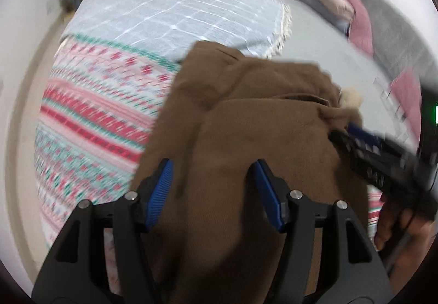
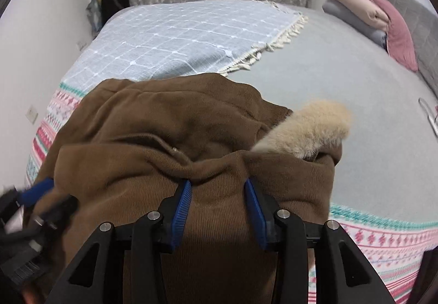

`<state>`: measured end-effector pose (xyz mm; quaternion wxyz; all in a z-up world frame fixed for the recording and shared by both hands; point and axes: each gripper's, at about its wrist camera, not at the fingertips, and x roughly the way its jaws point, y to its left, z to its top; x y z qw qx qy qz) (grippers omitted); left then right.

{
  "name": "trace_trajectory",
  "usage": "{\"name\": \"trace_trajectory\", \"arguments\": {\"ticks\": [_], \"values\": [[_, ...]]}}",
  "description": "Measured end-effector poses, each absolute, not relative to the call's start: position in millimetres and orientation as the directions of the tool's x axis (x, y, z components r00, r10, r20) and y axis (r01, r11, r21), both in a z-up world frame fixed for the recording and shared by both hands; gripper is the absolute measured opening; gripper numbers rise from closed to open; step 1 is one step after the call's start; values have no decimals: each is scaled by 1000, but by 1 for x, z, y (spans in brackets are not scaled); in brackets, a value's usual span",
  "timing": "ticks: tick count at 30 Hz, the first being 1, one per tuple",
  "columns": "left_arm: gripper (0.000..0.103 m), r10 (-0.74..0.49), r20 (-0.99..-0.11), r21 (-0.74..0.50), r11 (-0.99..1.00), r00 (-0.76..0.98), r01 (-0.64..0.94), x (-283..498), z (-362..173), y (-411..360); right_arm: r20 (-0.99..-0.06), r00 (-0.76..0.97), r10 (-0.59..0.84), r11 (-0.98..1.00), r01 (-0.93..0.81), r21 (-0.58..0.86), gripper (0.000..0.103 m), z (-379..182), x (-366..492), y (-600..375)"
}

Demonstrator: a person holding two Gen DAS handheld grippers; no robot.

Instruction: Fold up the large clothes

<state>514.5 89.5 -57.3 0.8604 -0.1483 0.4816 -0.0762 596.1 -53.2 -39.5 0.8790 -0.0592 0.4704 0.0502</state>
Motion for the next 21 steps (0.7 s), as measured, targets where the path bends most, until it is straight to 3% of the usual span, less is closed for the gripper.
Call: {"name": "trace_trajectory", "arguments": {"ticks": [2, 3, 4, 10, 14, 21], "values": [[76, -300, -800, -355, 935, 520, -8, 503, -55, 108, -803, 595, 40, 990, -130, -47, 63, -20, 564, -61], [78, -277, -812, -339, 940, 514, -28, 495, -58, 120, -791, 608, 65, 991, -132, -20, 76, -16, 553, -66], [78, -269, -818, -334, 942, 509, -38, 490, -61, 126, -782, 616, 100, 990, -137, 18, 82, -12, 541, -73], [78, -385, -825, -424, 906, 413, -3, 466, -90, 139, -800, 548, 244, 963, -37, 268, 82, -37, 492, -132], [78, -452, -796, -499, 867, 403, -14, 458, -98, 145, -763, 525, 378, 893, 9, 449, 82, -54, 478, -153], [78, -596, -674, -646, 762, 436, 42, 445, -87, 160, -683, 501, 532, 760, 74, 646, 83, -78, 459, -173]]}}
